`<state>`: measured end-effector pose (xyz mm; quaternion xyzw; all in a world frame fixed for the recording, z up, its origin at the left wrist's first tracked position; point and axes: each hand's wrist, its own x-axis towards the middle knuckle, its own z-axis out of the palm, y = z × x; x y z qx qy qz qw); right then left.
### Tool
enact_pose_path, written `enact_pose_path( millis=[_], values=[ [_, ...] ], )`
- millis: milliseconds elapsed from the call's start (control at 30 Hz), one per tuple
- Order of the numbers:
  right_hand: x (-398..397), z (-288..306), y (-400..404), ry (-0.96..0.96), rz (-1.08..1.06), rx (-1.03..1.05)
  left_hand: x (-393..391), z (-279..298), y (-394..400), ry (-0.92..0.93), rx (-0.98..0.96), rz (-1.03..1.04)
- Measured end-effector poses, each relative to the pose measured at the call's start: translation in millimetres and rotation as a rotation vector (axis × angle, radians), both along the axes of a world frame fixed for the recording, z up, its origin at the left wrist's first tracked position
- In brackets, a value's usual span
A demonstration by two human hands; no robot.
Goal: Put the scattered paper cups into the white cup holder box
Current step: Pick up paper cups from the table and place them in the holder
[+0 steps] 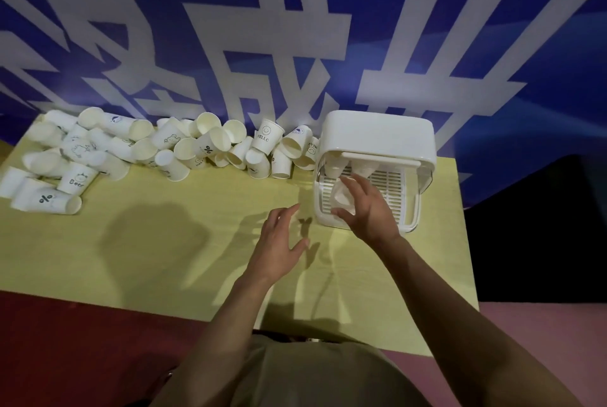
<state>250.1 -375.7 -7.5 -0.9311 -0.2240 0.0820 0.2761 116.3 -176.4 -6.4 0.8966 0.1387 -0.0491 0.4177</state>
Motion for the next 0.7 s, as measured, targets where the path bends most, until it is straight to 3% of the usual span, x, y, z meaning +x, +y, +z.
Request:
enact_pose_path(
  millis=[200, 433, 700],
  values=[
    [-49.2, 9.6, 16.0, -0.208, -0.006, 0.063, -22.0, 0.6, 36.7, -0.026, -0.019, 0.063],
    [-82.8, 20.7, 81.1, -0.176, 0.055, 0.072, -45.6, -5.6, 108.2, -0.048, -0.045, 0.120],
    [-99.9, 25.5, 220.6, -0.155, 0.129, 0.038, -90.6, -4.1, 260.5, -0.061, -0.036, 0.281]
  ],
)
